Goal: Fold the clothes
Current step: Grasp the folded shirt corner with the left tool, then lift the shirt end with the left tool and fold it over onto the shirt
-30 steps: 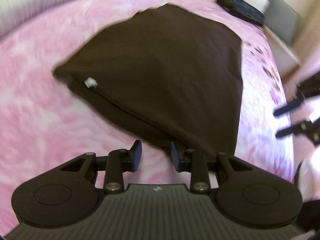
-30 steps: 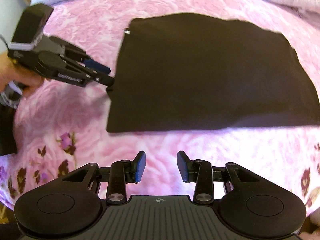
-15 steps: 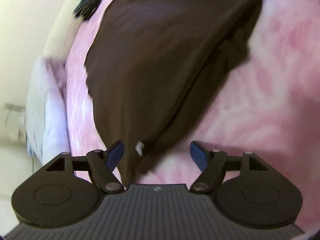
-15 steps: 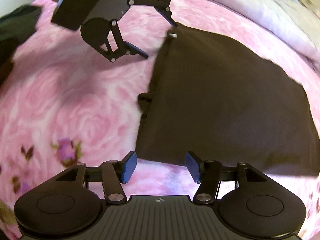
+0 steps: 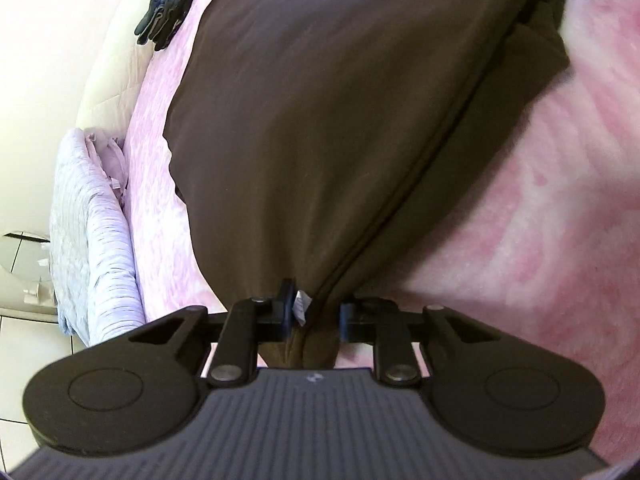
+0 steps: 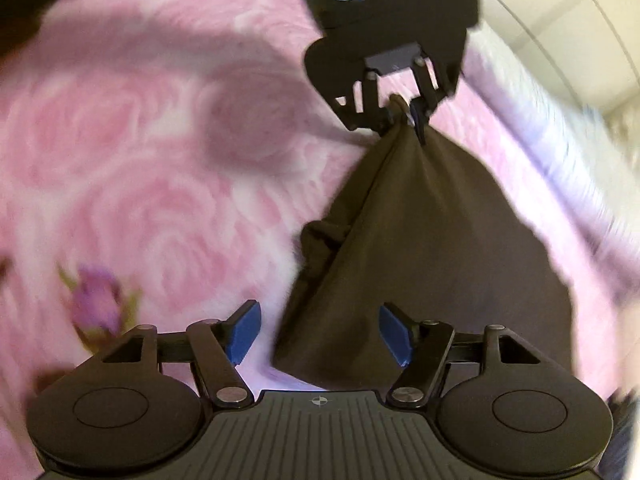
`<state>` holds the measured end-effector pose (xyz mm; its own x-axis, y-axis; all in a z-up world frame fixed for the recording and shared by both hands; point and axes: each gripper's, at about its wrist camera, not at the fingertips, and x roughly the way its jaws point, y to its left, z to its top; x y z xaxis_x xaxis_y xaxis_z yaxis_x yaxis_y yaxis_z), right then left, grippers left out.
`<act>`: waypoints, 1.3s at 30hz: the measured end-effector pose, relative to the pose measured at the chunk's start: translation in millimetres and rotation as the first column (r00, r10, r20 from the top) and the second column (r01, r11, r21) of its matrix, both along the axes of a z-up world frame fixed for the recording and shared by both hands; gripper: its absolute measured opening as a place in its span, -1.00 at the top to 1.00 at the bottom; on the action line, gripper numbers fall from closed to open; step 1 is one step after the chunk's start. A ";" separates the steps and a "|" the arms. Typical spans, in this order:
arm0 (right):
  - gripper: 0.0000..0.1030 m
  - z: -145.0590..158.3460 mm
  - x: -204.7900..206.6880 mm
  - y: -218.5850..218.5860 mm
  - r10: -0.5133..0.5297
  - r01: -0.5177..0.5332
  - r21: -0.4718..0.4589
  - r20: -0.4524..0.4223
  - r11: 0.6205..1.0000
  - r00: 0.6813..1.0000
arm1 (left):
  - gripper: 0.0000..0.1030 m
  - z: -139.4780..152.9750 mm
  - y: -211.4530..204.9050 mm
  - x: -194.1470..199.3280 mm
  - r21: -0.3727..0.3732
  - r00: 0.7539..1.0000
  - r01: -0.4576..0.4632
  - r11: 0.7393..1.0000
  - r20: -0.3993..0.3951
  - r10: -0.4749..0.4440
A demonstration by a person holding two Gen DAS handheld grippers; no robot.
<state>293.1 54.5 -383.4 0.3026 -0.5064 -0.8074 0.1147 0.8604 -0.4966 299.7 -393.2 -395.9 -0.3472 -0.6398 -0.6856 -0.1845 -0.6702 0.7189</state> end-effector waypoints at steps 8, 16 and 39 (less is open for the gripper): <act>-0.27 -8.8 -18.1 -13.3 0.084 -0.086 -0.103 -0.021 0.991 0.996 | 0.78 6.9 -1.9 -0.9 0.040 1.000 -0.026 0.999 -0.010 0.026; 0.80 18.9 -15.7 -30.8 0.061 -0.071 0.170 0.064 0.983 0.996 | 0.86 27.6 12.8 9.6 0.058 1.000 -0.023 0.998 -0.013 0.024; 0.81 184.3 -169.1 -172.8 -0.474 0.083 0.609 0.518 0.789 0.712 | 0.85 209.2 -86.9 -164.0 0.260 0.955 -0.093 0.961 0.297 0.012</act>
